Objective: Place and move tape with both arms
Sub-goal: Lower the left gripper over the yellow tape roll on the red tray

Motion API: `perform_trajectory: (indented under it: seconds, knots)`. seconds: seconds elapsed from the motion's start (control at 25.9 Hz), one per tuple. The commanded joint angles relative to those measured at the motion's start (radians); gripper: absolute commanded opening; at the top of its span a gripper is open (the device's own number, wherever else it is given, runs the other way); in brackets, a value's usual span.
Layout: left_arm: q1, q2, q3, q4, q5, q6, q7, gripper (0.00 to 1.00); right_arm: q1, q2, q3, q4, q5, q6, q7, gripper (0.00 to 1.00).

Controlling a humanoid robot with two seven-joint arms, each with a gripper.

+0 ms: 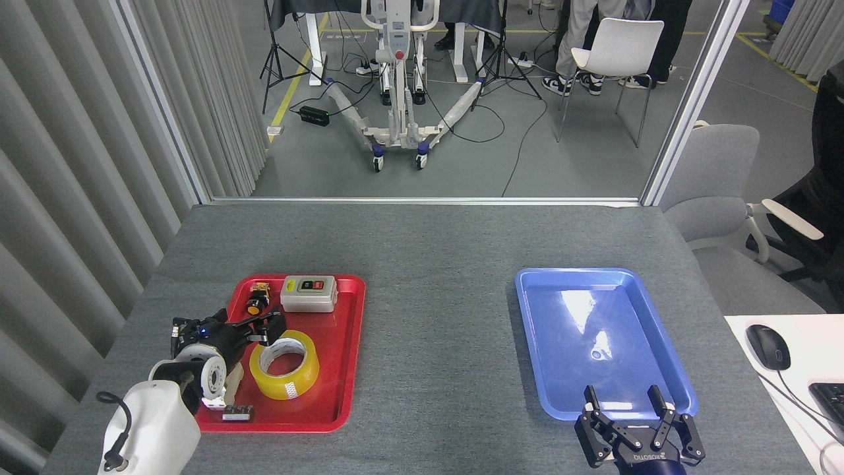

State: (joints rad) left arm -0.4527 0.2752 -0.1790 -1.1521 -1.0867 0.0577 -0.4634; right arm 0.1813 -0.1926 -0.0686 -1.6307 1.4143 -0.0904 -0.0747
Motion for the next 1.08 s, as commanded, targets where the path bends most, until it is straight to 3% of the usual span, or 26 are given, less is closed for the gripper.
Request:
perform_trajectory:
  seconds: [0.0,0.15,0.35,0.58,0.85,1.04]
  knots:
    - [-0.032,0.030,0.000,0.011,-0.001,0.001,-0.133,1.00,0.000,-0.001,0.000,0.000,0.002,-0.003,-0.001,1.00]
    - [-0.064,0.030,0.001,0.017,0.001,0.011,-0.324,1.00,-0.005,-0.001,-0.002,0.000,0.000,-0.003,-0.001,1.00]
    - [-0.080,0.021,-0.002,0.006,0.004,0.011,-0.413,1.00,-0.003,-0.002,0.001,0.000,0.002,-0.005,-0.001,1.00]
    - [-0.150,-0.011,-0.011,0.009,0.007,0.013,-0.661,1.00,-0.005,-0.004,0.001,0.000,0.002,-0.006,-0.001,1.00]
    - [-0.247,-0.053,-0.062,0.083,0.010,0.014,-0.817,1.00,-0.002,-0.001,0.001,0.000,0.002,-0.006,-0.001,1.00]
    - [-0.248,-0.062,-0.076,0.118,0.011,0.013,-0.818,1.00,0.000,0.001,0.001,0.000,0.002,-0.005,-0.001,1.00]
